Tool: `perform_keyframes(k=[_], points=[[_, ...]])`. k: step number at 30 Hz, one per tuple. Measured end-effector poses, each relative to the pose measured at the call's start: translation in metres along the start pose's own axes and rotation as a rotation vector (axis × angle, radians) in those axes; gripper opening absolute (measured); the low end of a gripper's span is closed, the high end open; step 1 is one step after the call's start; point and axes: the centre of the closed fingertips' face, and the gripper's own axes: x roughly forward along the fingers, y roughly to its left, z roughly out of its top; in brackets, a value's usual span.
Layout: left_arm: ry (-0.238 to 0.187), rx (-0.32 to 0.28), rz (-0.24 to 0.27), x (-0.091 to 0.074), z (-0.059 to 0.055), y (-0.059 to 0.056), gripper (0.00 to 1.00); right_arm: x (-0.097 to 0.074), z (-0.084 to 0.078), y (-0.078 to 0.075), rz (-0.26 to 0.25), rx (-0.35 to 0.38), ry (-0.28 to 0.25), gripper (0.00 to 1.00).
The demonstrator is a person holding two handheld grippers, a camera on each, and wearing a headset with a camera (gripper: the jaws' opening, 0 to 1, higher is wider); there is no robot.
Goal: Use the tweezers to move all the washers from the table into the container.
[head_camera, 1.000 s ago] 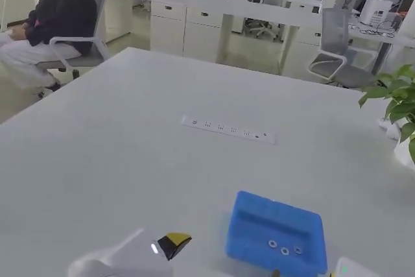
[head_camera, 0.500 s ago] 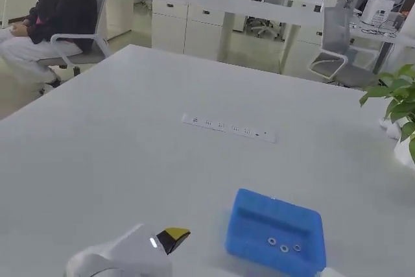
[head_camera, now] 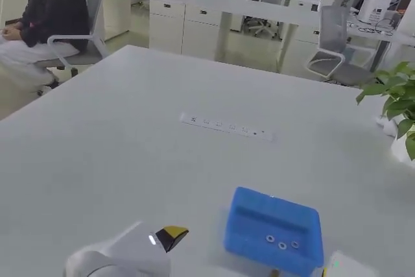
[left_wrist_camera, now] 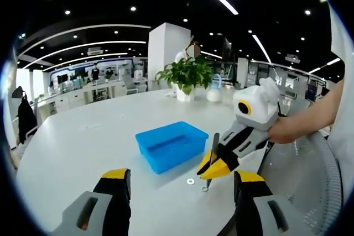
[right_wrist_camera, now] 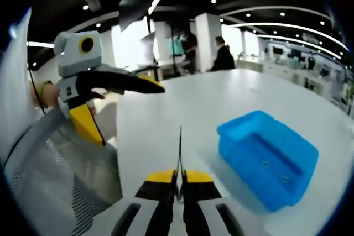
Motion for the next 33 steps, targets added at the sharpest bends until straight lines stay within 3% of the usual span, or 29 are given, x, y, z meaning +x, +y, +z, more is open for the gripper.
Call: perform_keyframes(k=[3,8,12,16,20,25,27,30,33], points=[[0.002,0.002,-0.003,0.0,0.0,-0.001,0.77,-0.002,0.002,-0.002,-0.004,0.008,-0.01,0.01],[0.003,0.003,-0.002,0.0,-0.001,-0.001,0.77,0.003,-0.001,0.005,0.05,0.038,-0.014,0.04],[0.002,0.002,0.004,-0.001,0.0,0.0,0.77,0.004,-0.003,0.002,0.038,0.057,-0.013,0.04],[-0.005,-0.006,0.009,-0.001,0.001,0.001,0.77,-0.001,0.008,0.001,0.052,0.127,-0.075,0.04],[0.001,-0.004,0.006,-0.001,0.0,0.0,0.77,-0.018,0.032,-0.003,0.076,0.236,-0.22,0.04],[-0.021,-0.021,0.044,-0.007,0.0,0.006,0.78,-0.038,0.038,0.001,0.101,0.278,-0.292,0.04],[-0.06,-0.067,0.068,-0.009,0.006,0.013,0.78,-0.037,0.03,0.001,0.107,0.323,-0.273,0.04],[-0.071,-0.11,0.095,-0.011,0.007,0.022,0.8,-0.032,0.022,-0.003,0.091,0.309,-0.226,0.04],[-0.117,-0.165,0.088,-0.015,0.013,0.022,0.8,-0.027,0.027,-0.008,0.1,0.332,-0.236,0.04]])
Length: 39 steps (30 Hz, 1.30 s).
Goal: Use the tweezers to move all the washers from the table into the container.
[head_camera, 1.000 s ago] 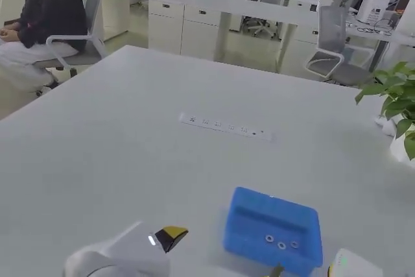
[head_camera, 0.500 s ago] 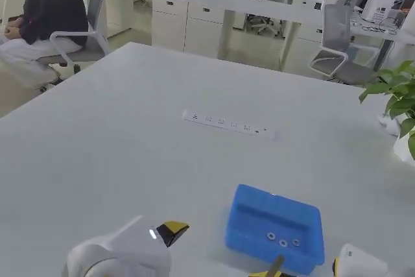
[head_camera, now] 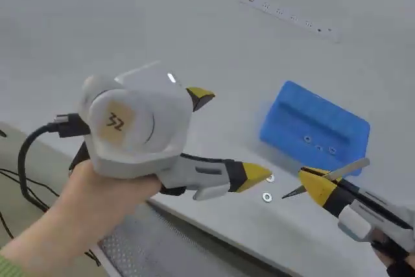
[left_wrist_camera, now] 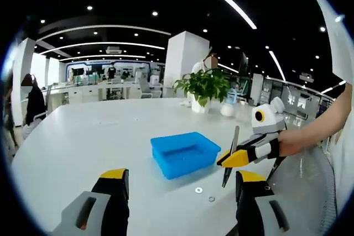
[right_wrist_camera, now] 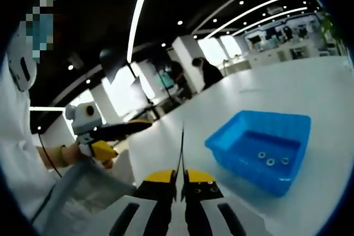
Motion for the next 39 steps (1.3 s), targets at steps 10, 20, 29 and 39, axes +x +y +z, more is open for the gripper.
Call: perform_keyframes(k=[10,20,29,39], points=[[-0.011,-0.003,-0.034,0.002,0.006,-0.01,0.82,0.014,-0.01,0.006,0.022,-0.158,0.08,0.05],[-0.044,-0.049,-0.052,0.002,0.014,-0.015,0.82,0.016,-0.014,0.006,0.03,-0.251,0.099,0.05],[-0.048,-0.05,-0.044,0.002,0.015,-0.014,0.81,0.02,-0.026,0.001,0.029,-0.304,0.154,0.05],[-0.05,-0.041,-0.036,0.003,0.017,-0.012,0.81,0.025,-0.035,-0.002,0.032,-0.325,0.192,0.05]])
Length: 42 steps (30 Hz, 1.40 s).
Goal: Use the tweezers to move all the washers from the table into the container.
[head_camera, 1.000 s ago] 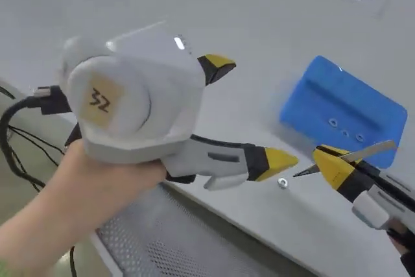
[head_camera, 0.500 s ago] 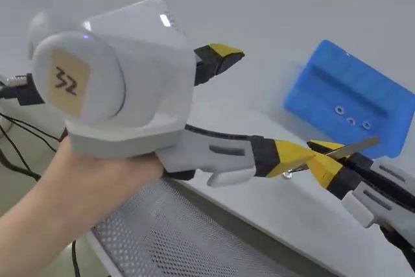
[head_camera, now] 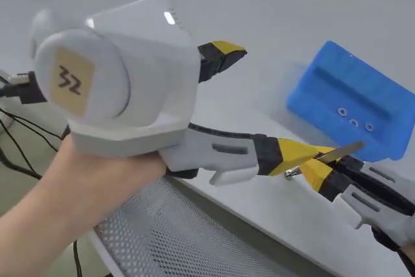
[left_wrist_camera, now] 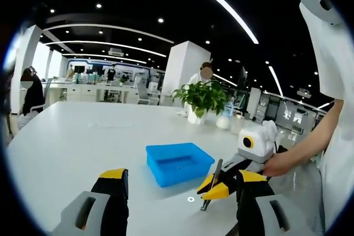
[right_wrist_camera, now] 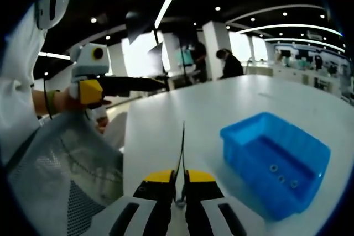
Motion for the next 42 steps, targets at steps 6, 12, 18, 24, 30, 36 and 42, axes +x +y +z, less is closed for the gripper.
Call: perform_keyframes(k=[6,12,18,24,30,36,42], points=[[0.001,0.007,0.005,0.0,0.0,0.002,0.81,0.0,-0.002,0.0,-0.005,-0.021,0.01,0.05],[-0.005,0.005,0.007,0.0,0.0,0.004,0.8,0.005,-0.005,0.013,0.027,-0.198,0.062,0.05],[-0.008,0.011,0.011,-0.001,0.0,0.005,0.8,0.003,-0.008,0.013,0.01,-0.223,0.076,0.03],[0.005,0.021,0.011,-0.001,-0.003,0.007,0.81,0.006,-0.004,0.002,-0.041,-0.064,0.035,0.02],[0.003,0.017,0.001,-0.002,-0.004,0.006,0.81,0.008,-0.004,0.008,-0.092,-0.095,0.06,0.03],[-0.002,0.067,-0.021,-0.001,-0.002,-0.003,0.81,0.007,-0.004,0.003,-0.108,-0.051,0.042,0.03],[0.01,0.085,-0.045,0.0,-0.004,-0.006,0.81,0.008,-0.005,0.002,-0.108,-0.047,0.034,0.03]])
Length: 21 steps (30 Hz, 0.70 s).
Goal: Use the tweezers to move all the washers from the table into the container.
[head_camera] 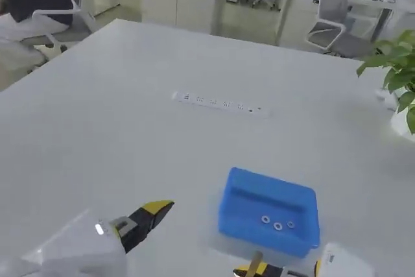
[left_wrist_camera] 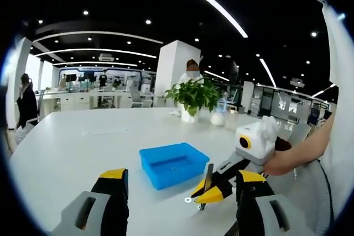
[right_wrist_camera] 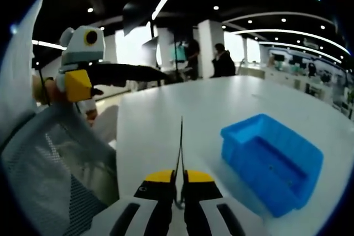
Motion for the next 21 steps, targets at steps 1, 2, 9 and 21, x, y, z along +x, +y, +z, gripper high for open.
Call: perform_keyframes(k=[1,2,9,21], points=[[-0.003,0.004,-0.004,0.0,0.0,0.0,0.81,0.001,0.0,0.001,0.001,0.006,-0.004,0.03],[-0.008,0.009,-0.009,-0.001,0.001,-0.001,0.81,0.002,0.0,0.001,0.002,0.008,-0.006,0.03],[-0.015,0.014,-0.016,0.0,0.002,-0.003,0.81,0.005,0.002,0.001,0.009,0.0,-0.014,0.03],[0.021,0.007,0.004,0.002,-0.006,0.0,0.81,0.001,0.013,-0.005,-0.019,0.059,-0.076,0.03]])
